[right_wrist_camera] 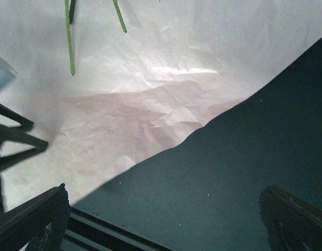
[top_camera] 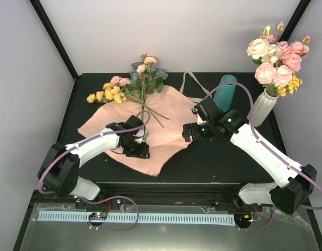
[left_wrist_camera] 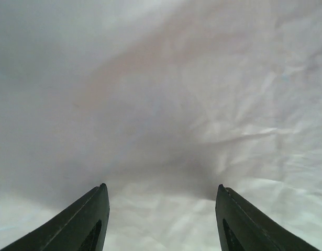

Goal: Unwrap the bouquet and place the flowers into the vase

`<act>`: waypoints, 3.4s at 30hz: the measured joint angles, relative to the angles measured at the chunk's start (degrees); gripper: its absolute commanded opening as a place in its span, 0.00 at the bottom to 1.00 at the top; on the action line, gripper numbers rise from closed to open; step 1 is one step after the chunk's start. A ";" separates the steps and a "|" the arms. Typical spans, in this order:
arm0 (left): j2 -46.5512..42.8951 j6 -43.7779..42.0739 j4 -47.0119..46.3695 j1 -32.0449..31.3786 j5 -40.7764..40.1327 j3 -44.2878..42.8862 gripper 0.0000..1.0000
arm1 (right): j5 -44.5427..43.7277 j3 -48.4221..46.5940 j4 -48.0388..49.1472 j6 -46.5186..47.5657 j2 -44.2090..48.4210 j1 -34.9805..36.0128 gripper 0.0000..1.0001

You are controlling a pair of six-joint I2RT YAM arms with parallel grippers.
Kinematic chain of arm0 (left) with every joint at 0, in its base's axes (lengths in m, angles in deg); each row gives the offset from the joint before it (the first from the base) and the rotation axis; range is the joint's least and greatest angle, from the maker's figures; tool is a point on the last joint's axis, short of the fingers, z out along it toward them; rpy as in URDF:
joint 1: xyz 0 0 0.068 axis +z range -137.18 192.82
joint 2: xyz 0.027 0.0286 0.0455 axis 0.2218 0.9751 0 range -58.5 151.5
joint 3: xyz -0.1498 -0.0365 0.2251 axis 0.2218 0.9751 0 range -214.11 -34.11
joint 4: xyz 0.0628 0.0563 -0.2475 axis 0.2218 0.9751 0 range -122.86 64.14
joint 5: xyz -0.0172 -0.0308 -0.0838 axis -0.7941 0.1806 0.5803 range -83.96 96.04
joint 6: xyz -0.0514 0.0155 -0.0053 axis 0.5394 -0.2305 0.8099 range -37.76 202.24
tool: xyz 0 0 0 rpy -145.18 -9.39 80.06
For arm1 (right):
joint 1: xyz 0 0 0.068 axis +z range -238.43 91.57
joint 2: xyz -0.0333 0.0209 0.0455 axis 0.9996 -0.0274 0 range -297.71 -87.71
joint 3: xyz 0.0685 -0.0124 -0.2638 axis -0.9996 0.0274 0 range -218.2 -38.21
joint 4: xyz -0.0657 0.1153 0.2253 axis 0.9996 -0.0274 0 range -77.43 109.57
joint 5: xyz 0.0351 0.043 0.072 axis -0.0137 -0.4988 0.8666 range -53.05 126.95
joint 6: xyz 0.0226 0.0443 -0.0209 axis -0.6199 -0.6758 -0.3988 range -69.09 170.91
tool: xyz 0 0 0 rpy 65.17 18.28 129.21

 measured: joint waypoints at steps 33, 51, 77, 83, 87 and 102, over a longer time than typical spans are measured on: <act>10.25 4.76 10.14 4.17 -13.77 -32.13 0.54 | -0.87 -2.51 -1.46 -0.68 4.07 0.00 1.00; 38.42 4.83 11.52 7.39 -15.72 -43.56 0.33 | -7.80 -2.56 -5.99 -2.03 7.58 0.00 1.00; 37.38 7.41 12.09 8.63 -18.34 -44.65 0.01 | -8.90 -3.15 -6.58 -1.86 5.05 0.00 1.00; 26.25 6.47 12.04 9.27 -18.47 -44.65 0.02 | -8.87 -3.15 -6.29 -1.88 5.07 0.00 1.00; 19.76 4.83 10.56 9.33 -18.21 -43.60 0.01 | -8.83 -3.21 -5.81 -1.73 5.07 0.00 1.00; -10.36 -4.72 -7.28 9.27 9.46 -18.62 0.02 | 1.57 -5.46 19.08 0.85 20.04 0.00 1.00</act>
